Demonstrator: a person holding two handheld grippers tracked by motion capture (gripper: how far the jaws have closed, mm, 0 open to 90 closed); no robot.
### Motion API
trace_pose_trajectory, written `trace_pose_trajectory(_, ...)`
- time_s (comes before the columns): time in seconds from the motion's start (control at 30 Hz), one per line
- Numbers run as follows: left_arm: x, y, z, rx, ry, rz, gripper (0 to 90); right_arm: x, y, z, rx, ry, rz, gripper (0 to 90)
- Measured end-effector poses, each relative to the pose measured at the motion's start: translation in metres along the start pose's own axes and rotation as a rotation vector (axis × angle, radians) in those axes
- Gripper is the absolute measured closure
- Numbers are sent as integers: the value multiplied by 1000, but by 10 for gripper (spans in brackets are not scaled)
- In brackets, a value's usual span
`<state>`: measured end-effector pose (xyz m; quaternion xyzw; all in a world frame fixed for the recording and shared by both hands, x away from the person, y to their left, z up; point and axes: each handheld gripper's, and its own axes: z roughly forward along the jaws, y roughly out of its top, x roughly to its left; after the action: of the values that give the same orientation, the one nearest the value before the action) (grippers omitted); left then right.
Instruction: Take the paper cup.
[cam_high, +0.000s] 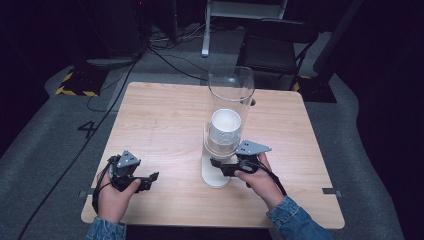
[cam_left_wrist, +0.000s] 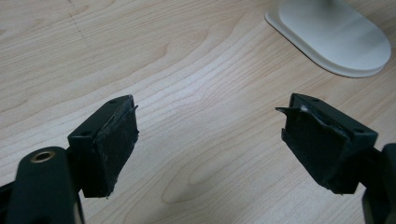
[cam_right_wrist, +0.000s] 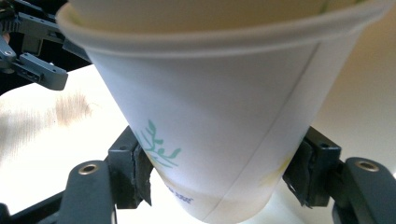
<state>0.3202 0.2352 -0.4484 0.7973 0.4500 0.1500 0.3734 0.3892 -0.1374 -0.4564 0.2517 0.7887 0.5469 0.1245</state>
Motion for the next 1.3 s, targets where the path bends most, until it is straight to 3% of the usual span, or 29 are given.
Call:
trace_pose_trajectory(0.27,0,1,2,4,-4,4,182,1,-5,1,-3,-10,-9,339)
trace_pose_trajectory(0.6,-1,5,7,11,-16,13,182,0,-15,2,34,-27,-18,339)
trace_pose_trajectory(0.73,-1,6,9,9,-17,19,182,0,-18,3,54,-30,-20,338)
trace_pose_trajectory(0.77,-1,7,10,10,-20,22,181,-1,-22,4,85,-36,-27,337)
trace_pose_trajectory(0.87,-1,7,10,9,-20,21,182,-1,-26,6,107,-31,-19,337)
trace_pose_trajectory(1.3,-2,10,14,10,-28,25,181,2,-39,10,166,-21,-3,335)
